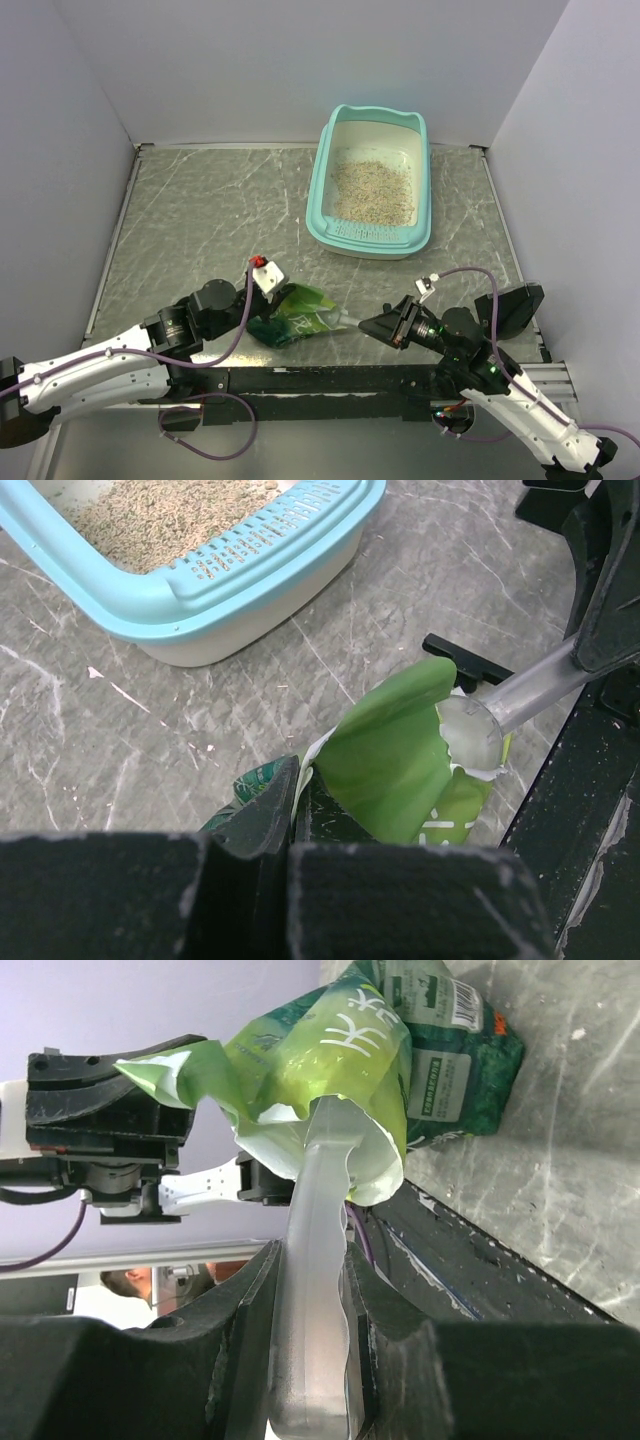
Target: Fill the litter box with clean litter
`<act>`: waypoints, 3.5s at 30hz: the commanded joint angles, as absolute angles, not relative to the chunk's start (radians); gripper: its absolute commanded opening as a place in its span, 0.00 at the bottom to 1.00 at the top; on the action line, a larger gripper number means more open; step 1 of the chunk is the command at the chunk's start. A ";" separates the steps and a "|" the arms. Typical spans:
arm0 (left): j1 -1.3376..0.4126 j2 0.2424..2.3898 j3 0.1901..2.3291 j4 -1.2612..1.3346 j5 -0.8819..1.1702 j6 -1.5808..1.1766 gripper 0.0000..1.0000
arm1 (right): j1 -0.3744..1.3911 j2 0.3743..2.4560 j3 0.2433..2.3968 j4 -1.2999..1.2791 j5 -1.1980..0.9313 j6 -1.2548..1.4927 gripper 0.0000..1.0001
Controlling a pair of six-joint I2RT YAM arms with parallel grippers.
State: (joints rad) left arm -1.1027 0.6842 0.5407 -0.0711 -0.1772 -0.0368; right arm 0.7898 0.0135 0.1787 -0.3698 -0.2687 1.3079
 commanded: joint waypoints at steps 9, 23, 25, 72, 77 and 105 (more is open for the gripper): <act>-1.118 0.670 0.542 -0.081 -0.230 -0.028 0.01 | 0.796 -0.298 0.276 -0.663 -0.232 1.325 0.00; -1.118 0.664 0.545 -0.087 -0.267 -0.028 0.01 | 0.796 -0.298 0.409 -0.742 -0.203 1.272 0.00; -1.120 0.664 0.545 -0.087 -0.268 -0.029 0.01 | 0.795 -0.298 0.428 -0.765 -0.196 1.261 0.00; -1.120 0.542 0.626 -0.218 -0.543 0.052 0.01 | 0.796 -0.292 0.554 -0.795 -0.244 1.289 0.00; -1.118 0.529 0.716 -0.303 -0.580 0.116 0.01 | 0.795 -0.262 0.483 -0.680 -0.259 1.285 0.00; -1.117 0.663 0.930 -0.457 -0.542 0.267 0.01 | 0.807 0.621 0.156 0.617 -0.422 1.391 0.00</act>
